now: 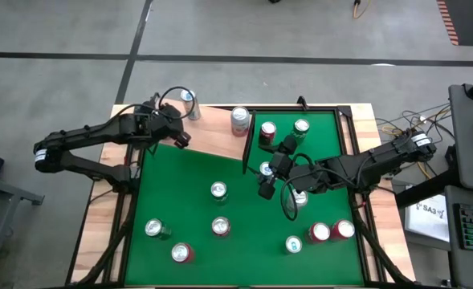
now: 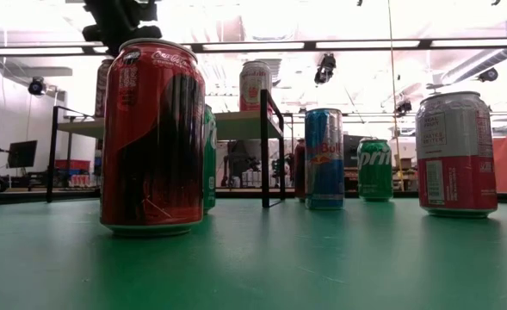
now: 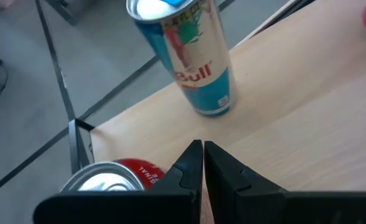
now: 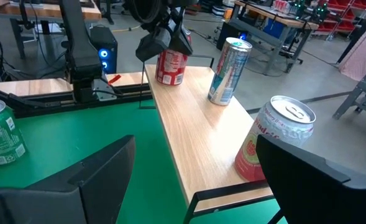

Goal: Place canned beverage on shelf
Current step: Put the red/black soda can on the shelf

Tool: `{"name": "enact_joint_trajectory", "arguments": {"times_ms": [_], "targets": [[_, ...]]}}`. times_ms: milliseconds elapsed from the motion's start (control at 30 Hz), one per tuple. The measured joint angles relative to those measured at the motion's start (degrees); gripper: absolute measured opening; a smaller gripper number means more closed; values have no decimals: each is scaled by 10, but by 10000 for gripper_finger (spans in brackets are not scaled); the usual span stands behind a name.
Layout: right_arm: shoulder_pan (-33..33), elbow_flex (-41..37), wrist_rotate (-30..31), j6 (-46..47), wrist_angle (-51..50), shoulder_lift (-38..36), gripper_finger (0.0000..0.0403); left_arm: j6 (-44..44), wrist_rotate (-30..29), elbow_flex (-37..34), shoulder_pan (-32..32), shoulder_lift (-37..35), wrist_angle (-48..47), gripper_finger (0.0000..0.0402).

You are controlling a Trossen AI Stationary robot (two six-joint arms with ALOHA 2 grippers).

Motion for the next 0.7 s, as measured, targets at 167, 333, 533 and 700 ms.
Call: {"name": "enact_joint_trajectory", "arguments": {"times_ms": [167, 333, 533, 700], "targets": [[0, 0, 0, 0, 0, 0, 325, -11, -2, 0, 0, -3, -10, 0], [0, 0, 0, 0, 0, 0, 325, -11, -1, 0, -1, -4, -8, 0], [0, 0, 0, -1, 0, 0, 325, -3, 18, 33, -2, -11, -30, 0], [0, -2, 0, 0, 0, 0, 325, 14, 18, 91, -2, -14, -90, 0]]}}
